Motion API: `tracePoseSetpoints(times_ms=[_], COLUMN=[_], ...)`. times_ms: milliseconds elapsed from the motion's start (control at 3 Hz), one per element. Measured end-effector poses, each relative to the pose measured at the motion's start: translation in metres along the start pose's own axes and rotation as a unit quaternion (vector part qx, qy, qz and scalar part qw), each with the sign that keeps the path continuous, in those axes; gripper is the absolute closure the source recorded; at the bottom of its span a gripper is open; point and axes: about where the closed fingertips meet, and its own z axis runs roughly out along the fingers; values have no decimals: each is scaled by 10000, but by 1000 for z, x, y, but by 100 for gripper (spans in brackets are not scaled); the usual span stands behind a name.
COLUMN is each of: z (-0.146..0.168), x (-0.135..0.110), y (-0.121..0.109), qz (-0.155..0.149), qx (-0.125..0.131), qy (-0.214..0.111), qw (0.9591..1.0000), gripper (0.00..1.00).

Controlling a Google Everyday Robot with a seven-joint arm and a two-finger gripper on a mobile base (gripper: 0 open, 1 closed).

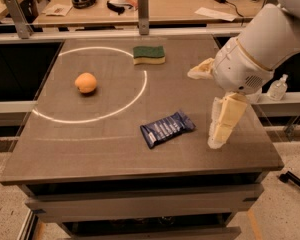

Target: Move rxbar blueberry near sponge

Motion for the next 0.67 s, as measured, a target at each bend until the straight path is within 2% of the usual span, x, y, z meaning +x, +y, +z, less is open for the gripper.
tracePoseSetpoints(times_ms=[667], z=[49], x=[-16], y=[-12], qz=[-304], qx=[-496], qy=[32], qw=[9983], gripper=[0])
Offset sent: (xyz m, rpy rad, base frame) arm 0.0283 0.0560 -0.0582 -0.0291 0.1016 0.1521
